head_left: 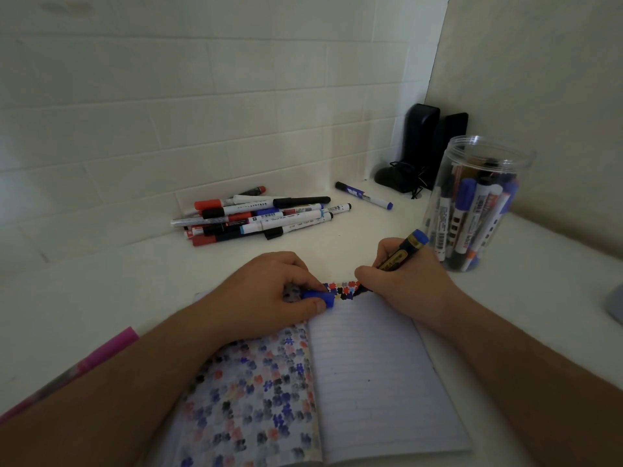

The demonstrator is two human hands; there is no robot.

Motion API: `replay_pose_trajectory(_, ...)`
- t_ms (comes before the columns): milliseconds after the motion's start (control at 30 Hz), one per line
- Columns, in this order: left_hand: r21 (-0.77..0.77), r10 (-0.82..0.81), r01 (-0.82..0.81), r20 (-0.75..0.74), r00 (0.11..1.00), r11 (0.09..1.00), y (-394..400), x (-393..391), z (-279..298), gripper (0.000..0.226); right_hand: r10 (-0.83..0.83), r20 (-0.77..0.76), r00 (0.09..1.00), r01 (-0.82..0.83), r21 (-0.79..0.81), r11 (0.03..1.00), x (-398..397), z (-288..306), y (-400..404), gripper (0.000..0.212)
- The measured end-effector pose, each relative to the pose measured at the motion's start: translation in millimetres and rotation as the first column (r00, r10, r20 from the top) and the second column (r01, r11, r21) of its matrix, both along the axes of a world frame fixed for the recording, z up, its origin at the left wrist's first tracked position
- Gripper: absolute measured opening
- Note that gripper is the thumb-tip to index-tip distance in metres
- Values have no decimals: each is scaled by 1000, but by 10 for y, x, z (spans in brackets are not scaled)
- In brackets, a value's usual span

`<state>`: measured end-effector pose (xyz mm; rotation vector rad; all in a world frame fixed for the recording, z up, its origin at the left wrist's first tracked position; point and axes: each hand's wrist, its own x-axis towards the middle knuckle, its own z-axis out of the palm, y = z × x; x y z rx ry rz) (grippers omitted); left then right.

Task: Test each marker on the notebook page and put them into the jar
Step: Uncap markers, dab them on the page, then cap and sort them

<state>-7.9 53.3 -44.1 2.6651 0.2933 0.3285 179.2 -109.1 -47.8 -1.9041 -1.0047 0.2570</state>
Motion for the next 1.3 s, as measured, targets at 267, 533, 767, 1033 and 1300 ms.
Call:
replay_pose_trajectory(267, -7, 2, -2, 2, 1000, 1000, -4, 4, 5, 32, 10, 17, 1000, -10, -21, 1000, 6, 8, 7, 33)
replay_pose_trajectory(533, -5, -4, 4, 0, 1000, 1000, -1, 1, 7, 34, 3, 24, 1000, -4, 16, 1000, 15, -20, 15, 34)
replay_pose_trajectory(767, 1, 2, -2, -4, 1000, 1000, -3, 3, 7, 33, 26, 41, 999, -25, -17, 1000, 0, 8, 0, 38)
replay_pose_trajectory(1033, 0, 2, -1, -15, 1000, 1000, -16, 4, 28, 33, -10, 5, 1000, 10, 14, 1000, 1, -12, 10, 36)
replay_pose_trajectory(1300, 23, 5, -5, -4, 1000, 1000, -32, -5, 31, 31, 19, 15, 1000, -18, -34, 999, -8, 25, 11, 38)
